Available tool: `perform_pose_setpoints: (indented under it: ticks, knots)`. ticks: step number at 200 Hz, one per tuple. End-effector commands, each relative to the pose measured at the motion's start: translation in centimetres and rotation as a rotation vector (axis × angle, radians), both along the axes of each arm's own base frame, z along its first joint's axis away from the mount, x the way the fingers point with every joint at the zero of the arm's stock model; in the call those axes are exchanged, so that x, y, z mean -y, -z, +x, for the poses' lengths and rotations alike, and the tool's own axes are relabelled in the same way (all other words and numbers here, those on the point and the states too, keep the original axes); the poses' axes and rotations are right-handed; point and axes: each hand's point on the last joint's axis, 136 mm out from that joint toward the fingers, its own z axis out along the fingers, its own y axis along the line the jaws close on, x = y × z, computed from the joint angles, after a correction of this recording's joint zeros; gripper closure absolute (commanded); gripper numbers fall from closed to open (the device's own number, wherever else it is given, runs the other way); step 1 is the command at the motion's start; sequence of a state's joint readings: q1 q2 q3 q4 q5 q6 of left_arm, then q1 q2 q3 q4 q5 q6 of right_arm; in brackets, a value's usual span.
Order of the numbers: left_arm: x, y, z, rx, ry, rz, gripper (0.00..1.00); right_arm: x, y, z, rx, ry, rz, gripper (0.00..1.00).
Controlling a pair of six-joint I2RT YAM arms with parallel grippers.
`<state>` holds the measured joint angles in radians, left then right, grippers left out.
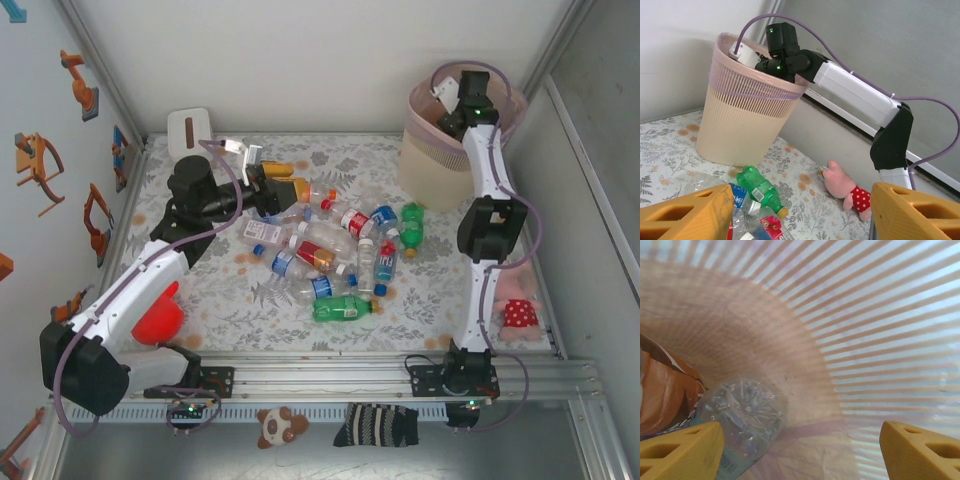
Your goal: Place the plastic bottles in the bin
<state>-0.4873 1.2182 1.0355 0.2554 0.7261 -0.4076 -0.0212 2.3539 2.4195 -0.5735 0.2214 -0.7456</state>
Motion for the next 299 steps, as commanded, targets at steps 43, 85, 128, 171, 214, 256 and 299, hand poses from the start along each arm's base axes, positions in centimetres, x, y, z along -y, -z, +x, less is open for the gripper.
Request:
perform_pose_setpoints:
  ticks: [43,85,128,171,214,256,299]
  knots:
    - [-0.4,-1.2,-0.8,0.030,0.016,-0.049,0.29,-2.1,-8.5,-3.6,0.165,0.100,0.413,0.24]
    - [-0.5,-1.3,-1.1,0.023,0.020,-0.068,0.30,-4.2,-9.0,-4.6,0.165,0.219,0.783,0.31]
    - [-0.7,-1.2,-1.4,0.019,0.015,-0.072,0.31,-7.4,-8.6,-5.4,0.079,0.295,1.108,0.36]
    - [-0.9,-1.4,-1.7,0.024,0.014,-0.076,0.31,-9.9,-9.0,-5.0,0.076,0.258,1.161,0.34]
    - [-0.9,-1.2,-1.8,0.024,0.012,-0.073,0.31,-12.4,-8.9,-4.0,0.050,0.192,1.223,0.29]
    - [-1.0,-0.9,-2.0,0.019,0.008,-0.067,0.31,-15.5,-8.6,-4.3,-0.017,0.081,1.217,0.28]
    - [-1.1,-0.9,-2.0,0.017,0.006,-0.067,0.31,-18.2,-8.8,-5.8,-0.080,-0.057,1.160,0.32]
